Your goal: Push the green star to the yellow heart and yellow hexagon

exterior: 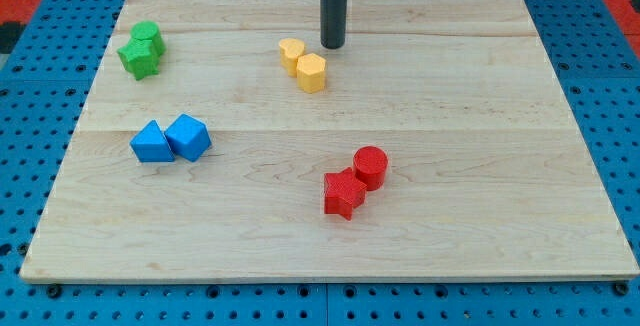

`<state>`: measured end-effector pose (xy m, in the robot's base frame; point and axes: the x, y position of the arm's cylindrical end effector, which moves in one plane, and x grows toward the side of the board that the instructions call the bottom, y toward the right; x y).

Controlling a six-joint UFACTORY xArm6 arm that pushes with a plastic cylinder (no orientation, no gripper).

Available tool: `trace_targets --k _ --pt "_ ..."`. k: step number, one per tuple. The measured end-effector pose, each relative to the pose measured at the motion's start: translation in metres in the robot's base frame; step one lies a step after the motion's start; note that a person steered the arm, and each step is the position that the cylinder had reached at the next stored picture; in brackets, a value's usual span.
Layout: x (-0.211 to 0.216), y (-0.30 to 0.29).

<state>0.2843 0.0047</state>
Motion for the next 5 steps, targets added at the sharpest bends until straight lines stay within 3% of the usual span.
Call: trace_targets --k 2,4,5 --pt "0.039 -0.061" --pt "0.001 -0.085" --pt "-0.029 -0.146"
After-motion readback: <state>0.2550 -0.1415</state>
